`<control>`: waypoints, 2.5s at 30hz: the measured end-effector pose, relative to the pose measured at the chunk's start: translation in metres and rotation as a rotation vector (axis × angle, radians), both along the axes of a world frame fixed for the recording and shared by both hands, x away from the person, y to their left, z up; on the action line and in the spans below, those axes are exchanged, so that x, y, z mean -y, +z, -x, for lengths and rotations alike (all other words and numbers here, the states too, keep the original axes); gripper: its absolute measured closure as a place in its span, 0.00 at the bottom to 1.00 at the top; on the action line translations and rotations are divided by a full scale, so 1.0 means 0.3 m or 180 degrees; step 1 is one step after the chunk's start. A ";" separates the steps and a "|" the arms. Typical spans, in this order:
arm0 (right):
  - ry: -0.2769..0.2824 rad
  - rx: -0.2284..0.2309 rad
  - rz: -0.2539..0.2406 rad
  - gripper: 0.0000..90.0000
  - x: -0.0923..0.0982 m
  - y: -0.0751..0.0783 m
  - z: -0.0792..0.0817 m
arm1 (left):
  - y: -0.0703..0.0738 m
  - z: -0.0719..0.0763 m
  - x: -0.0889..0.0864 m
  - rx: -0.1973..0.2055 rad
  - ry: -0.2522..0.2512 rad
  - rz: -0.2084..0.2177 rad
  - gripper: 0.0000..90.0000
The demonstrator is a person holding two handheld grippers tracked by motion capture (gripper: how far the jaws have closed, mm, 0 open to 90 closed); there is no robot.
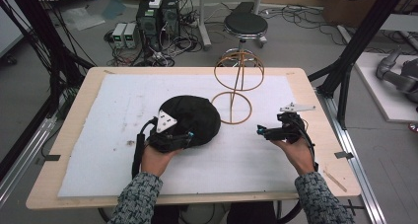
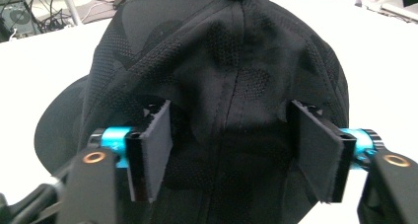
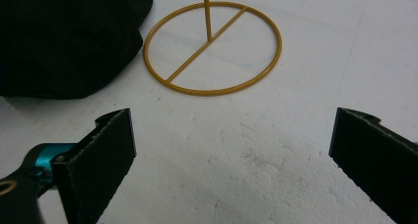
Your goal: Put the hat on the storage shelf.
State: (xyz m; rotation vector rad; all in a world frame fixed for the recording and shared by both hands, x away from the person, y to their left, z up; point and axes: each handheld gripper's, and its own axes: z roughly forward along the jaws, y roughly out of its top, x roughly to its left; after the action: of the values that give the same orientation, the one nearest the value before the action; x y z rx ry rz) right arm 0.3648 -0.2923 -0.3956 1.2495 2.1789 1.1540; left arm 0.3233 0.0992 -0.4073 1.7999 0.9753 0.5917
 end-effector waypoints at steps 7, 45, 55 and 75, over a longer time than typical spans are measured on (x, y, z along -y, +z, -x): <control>-0.0003 -0.0007 0.0005 0.04 0.004 -0.001 -0.001 | -0.008 -0.007 -0.007 -0.0018 -0.0004 -0.0036 0.63; -0.0045 -0.0004 0.0000 0.04 0.030 0.002 0.002 | 0.173 -0.069 -0.289 0.0301 0.0457 0.0495 0.97; -0.0066 -0.0010 -0.0006 0.04 0.040 0.003 -0.003 | 0.296 -0.132 -0.376 0.0296 0.0400 0.0488 0.97; -0.0086 -0.0005 -0.0014 0.04 0.053 0.009 -0.010 | 0.634 -0.315 -0.366 0.0345 0.0382 0.0917 0.97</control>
State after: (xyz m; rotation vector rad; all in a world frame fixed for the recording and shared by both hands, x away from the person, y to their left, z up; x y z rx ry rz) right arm 0.3676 -0.3083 -0.3930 1.2780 2.1550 1.1480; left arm 0.4177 0.2090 -0.2170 1.4489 1.0423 0.5840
